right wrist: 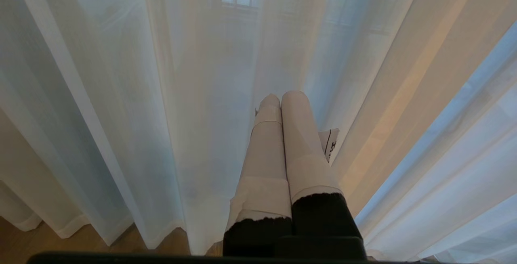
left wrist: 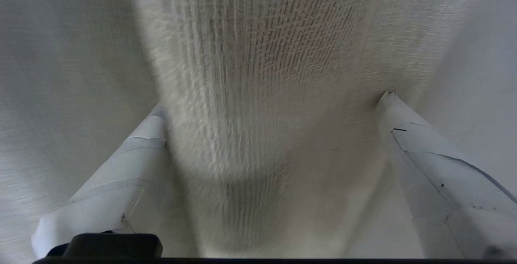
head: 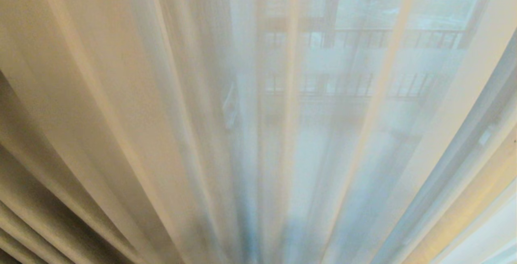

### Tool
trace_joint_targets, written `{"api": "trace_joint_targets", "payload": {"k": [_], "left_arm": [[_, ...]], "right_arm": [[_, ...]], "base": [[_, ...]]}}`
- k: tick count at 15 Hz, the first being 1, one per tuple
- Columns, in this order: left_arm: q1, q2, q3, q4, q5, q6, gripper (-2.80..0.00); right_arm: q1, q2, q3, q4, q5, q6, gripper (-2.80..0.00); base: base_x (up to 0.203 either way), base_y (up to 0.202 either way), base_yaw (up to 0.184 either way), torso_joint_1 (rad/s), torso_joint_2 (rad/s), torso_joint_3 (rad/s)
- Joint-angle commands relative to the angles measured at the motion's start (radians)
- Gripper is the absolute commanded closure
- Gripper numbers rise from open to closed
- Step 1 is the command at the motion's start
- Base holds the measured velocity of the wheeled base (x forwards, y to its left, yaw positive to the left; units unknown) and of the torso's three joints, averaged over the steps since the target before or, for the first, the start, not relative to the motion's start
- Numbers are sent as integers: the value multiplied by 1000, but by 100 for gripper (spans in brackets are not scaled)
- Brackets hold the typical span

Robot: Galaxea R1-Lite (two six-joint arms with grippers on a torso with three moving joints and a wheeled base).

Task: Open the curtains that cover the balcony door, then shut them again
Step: Close the outer curtains on both sides

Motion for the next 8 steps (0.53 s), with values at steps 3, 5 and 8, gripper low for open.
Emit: {"api": "trace_joint_targets", "payload": {"k": [3,5,8], "left_arm": [[-37,-7,1,-1,-17,-23,-280],[-43,-9,0,-1,-31,-25,-280],[-40,-12,2,0,-48,-23,-280]], "right_arm": [[0,1,0,0,1,-1,0],[0,1,0,1,2,-1,0],[0,1,0,1,1,-1,0]], "base": [[0,0,0,0,0,0],[0,0,0,0,0,0],[0,0,0,0,0,0]]}}
